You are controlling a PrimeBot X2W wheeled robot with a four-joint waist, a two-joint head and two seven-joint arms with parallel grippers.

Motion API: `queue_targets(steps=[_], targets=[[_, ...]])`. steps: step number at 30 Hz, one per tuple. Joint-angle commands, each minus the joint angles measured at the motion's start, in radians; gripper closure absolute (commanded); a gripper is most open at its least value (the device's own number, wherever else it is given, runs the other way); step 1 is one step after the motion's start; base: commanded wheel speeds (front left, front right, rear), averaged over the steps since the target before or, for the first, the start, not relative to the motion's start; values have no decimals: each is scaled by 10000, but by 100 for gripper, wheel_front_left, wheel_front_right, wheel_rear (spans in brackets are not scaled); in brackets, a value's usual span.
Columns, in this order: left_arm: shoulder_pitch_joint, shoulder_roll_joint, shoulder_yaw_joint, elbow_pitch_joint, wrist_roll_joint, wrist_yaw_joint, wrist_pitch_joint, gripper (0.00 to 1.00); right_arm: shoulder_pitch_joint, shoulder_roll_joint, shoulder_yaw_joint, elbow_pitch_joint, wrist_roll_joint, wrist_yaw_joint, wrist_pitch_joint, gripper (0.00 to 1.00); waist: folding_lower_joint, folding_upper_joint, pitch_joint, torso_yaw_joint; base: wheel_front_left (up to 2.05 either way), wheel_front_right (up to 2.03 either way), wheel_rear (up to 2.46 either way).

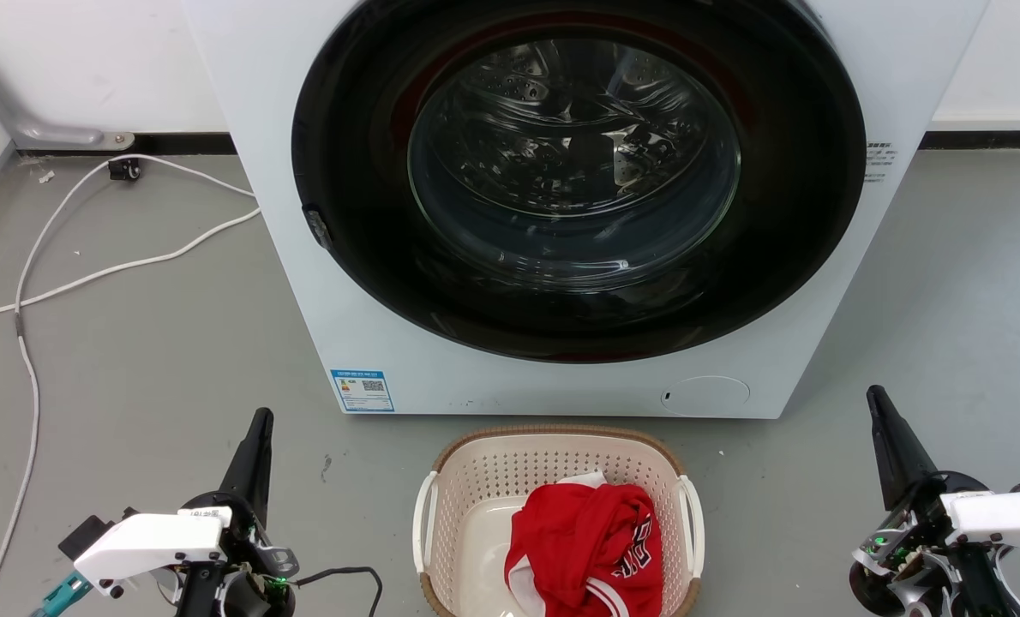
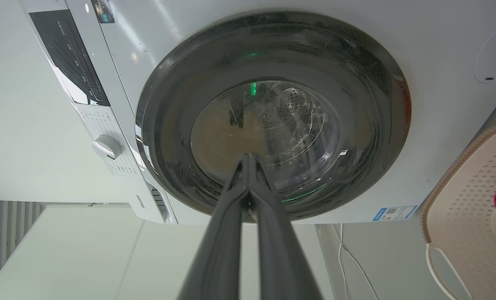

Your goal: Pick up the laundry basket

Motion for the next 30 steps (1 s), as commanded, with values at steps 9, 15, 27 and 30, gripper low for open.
queue_targets(steps=[9,15,27,30], targets=[[-96,-17,41,15,82,-36,31,100,-111,43,-28,6,-32,0,48,100,0,-1,0,0,0,0,0],[-97,-25,52,15,69,-36,43,100,-112,47,-33,7,-37,0,54,100,0,-1,0,0,0,0,0],[-101,-39,75,16,93,-36,66,100,-114,56,-48,8,-54,0,50,100,0,-1,0,0,0,0,0],[15,-38,47,30,62,2,9,0,15,21,-27,25,-17,0,32,0,0,-1,0,0,0,0,0]])
